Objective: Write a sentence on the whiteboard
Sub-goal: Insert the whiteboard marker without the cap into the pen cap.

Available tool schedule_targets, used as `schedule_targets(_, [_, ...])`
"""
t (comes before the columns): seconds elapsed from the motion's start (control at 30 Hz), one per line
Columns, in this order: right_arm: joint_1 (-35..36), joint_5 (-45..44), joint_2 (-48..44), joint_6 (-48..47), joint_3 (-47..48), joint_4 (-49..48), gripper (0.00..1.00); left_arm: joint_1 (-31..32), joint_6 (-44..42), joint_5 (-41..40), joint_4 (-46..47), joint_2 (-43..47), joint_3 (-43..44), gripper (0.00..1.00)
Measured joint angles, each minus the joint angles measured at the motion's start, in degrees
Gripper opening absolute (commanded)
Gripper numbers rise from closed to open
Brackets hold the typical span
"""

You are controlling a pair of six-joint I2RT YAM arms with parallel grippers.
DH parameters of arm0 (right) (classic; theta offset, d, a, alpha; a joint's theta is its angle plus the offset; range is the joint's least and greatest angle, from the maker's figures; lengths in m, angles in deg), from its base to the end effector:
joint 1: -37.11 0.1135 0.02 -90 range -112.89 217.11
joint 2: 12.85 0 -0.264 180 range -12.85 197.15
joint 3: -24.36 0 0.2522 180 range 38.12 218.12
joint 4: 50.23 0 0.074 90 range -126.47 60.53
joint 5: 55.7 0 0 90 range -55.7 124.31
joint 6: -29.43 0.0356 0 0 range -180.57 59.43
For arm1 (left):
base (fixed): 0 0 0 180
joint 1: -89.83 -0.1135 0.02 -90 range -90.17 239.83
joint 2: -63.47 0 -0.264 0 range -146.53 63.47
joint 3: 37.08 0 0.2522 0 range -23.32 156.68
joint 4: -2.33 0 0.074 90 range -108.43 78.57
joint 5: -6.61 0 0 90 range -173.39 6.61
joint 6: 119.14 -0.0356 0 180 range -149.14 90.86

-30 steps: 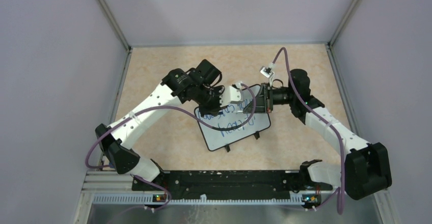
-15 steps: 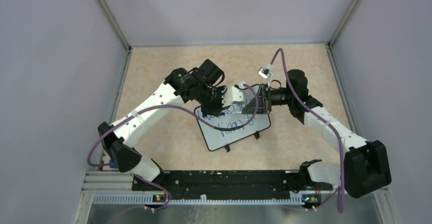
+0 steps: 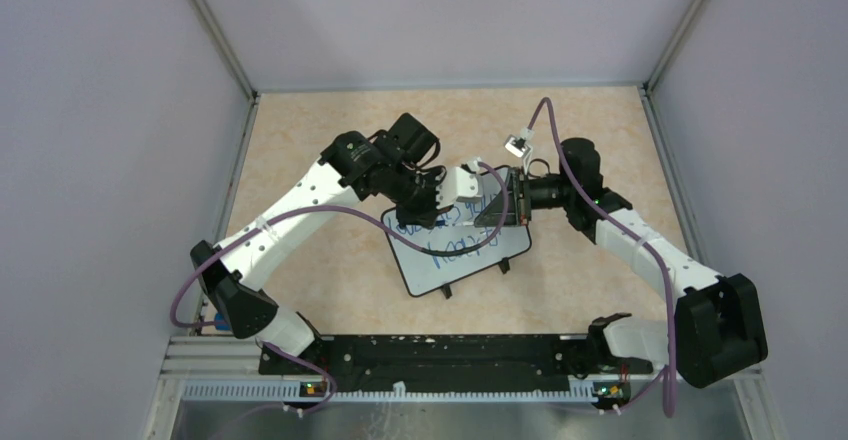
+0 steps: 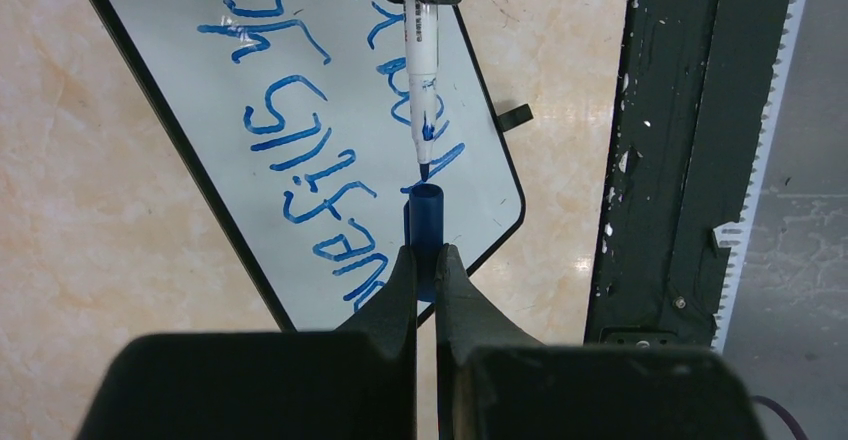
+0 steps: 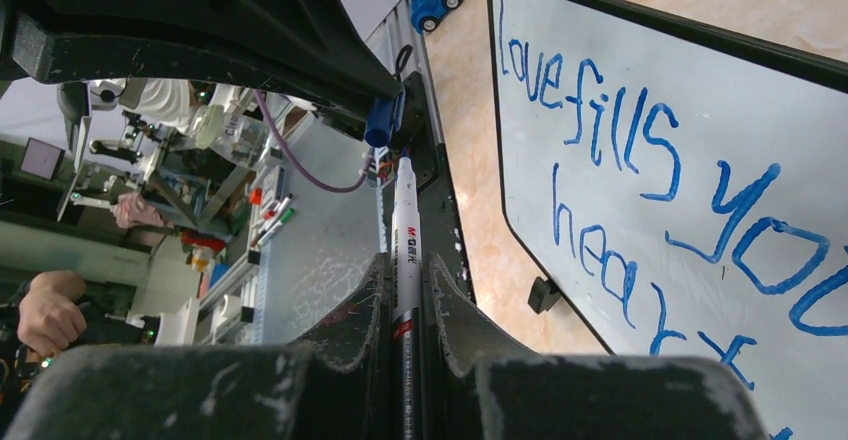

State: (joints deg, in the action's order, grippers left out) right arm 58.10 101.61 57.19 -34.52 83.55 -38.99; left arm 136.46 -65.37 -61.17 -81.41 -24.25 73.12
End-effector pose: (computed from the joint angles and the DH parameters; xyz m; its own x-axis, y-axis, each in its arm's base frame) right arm 0.2299 0.1234 0.2812 -0.7266 -0.0973 -0.6801 -0.6870 0.1076 0.7186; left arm 0.1921 -0.2229 0.3799 -0.0142 0.8117 -0.5838 0.9994 0.0295 0.0167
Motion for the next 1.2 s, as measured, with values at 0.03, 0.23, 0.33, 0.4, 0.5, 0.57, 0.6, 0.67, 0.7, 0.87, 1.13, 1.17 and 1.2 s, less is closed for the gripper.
schedule_targets(0.03, [0.0, 0.0, 0.0, 0.0, 0.0, 0.1, 0.00, 0.0, -0.1, 0.1, -0.1, 0.0, 0.0, 0.00])
schedule_targets(0.23, [0.0, 0.0, 0.0, -0.4, 0.0, 0.5, 0.00, 0.0, -0.8, -0.7, -0.7, 0.0, 0.0, 0.00])
schedule_targets(0.33, [0.0, 0.1, 0.0, -0.5, 0.0, 0.7, 0.00, 0.0, -1.1, -1.2, -0.8, 0.0, -0.5, 0.00])
schedule_targets(0.4, [0.0, 0.1, 0.0, -0.5, 0.0, 0.8, 0.00, 0.0, -1.2, -1.2, -1.0, 0.0, -0.5, 0.00])
schedule_targets(0.5, [0.3, 0.1, 0.0, -0.4, 0.0, 0.8, 0.00, 0.2, -1.2, -1.2, -1.2, 0.0, -0.5, 0.00])
schedule_targets(0.57, [0.7, 0.1, 0.0, -0.4, 0.0, 0.8, 0.00, 0.5, -1.2, -1.1, -1.3, 0.0, -0.5, 0.00])
schedule_targets(0.6, [0.8, 0.1, 0.0, -0.3, 0.0, 0.8, 0.00, 0.7, -1.2, -1.1, -1.4, 0.0, -0.5, 0.00])
schedule_targets(0.67, [0.8, 0.2, 0.0, -0.3, 0.0, 0.8, 0.00, 1.0, -1.2, -1.1, -1.7, 0.0, -0.5, 0.00])
schedule_targets(0.7, [0.8, 0.2, 0.0, -0.3, 0.0, 0.8, 0.00, 1.1, -1.2, -1.1, -1.7, 0.0, -0.5, 0.00])
schedule_targets(0.87, [1.0, 0.3, 0.0, 0.0, 0.0, 0.7, 0.00, 1.3, -1.2, -1.1, -1.7, 0.0, -0.5, 0.00])
schedule_targets(1.13, [1.0, 0.7, 0.0, 0.1, 0.0, 0.6, 0.00, 1.4, -1.4, -2.1, -1.7, 0.0, -1.4, 0.00])
schedule_targets(1.17, [1.0, 0.8, 0.0, 0.1, 0.0, 0.7, 0.00, 1.4, -1.4, -2.3, -1.7, 0.0, -1.7, 0.00])
schedule_targets(1.2, [1.0, 1.0, 0.0, 0.1, 0.0, 0.7, 0.00, 1.4, -1.4, -2.5, -1.7, 0.0, -1.9, 0.00])
